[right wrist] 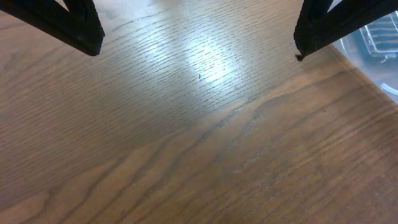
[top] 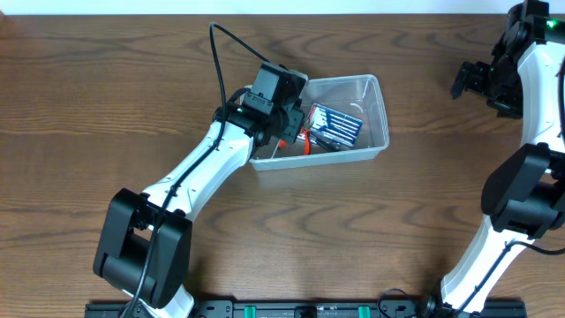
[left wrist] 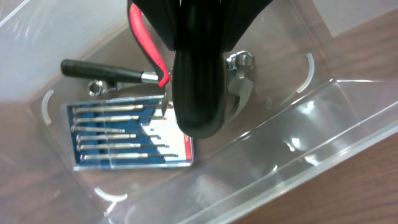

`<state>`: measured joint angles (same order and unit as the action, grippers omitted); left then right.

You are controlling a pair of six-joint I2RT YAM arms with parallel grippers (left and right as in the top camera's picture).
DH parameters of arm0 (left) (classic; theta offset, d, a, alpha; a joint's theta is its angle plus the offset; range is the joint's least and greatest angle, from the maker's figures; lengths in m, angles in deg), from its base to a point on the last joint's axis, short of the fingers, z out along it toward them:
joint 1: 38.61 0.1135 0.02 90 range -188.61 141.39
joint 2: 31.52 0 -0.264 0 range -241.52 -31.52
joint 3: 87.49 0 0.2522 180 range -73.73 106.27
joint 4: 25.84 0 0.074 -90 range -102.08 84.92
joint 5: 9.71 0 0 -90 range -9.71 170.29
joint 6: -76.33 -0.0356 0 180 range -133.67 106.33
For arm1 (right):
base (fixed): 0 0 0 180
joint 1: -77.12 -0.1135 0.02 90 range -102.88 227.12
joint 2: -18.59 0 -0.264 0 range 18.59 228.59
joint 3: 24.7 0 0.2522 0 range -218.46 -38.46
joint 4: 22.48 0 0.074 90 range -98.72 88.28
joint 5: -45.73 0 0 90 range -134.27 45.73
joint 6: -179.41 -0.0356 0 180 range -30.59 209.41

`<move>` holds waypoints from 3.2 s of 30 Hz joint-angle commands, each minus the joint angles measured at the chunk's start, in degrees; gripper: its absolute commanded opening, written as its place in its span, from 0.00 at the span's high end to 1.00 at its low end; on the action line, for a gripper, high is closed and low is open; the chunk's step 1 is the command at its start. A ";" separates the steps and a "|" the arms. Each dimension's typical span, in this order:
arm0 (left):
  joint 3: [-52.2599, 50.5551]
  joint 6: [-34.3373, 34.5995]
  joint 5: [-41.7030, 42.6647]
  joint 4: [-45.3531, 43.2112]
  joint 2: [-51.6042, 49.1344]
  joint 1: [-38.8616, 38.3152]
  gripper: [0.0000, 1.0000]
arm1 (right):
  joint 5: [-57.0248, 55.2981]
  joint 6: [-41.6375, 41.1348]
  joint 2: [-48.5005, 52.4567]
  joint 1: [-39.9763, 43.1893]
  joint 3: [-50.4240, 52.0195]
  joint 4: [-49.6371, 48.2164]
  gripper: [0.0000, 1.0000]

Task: Pack container
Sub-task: 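Lower the screwdriver into the container and open the left gripper, then raise the left gripper and withdraw it to the left side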

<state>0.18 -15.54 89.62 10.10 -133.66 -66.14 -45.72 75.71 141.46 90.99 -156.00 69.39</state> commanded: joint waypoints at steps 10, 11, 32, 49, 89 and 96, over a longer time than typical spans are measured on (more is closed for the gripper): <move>1.11 -3.98 0.96 2.38 -0.74 0.33 0.83 | 0.00 -1.05 0.04 -0.07 0.00 -0.13 0.01; 1.11 -4.02 0.96 2.25 -0.74 0.37 0.71 | 0.00 -1.05 0.04 -0.07 0.00 -0.13 0.01; 1.46 -3.87 0.50 -2.99 0.92 3.80 0.02 | 0.00 -1.05 0.04 -0.07 0.00 -0.13 0.01; 1.88 3.15 -11.43 4.04 16.46 18.84 0.02 | 0.00 -1.05 0.04 -0.07 0.00 -0.13 0.01; 0.94 6.56 1.11 28.72 11.43 42.40 0.02 | 0.00 -1.07 0.04 -0.07 0.00 -0.13 0.01; 0.94 3.72 2.16 26.56 7.50 42.40 0.02 | 0.00 -1.05 0.04 -0.07 0.00 -0.13 0.01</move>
<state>1.10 -8.41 90.27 36.92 -125.66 -24.02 -45.70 75.71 141.46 90.99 -156.00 69.39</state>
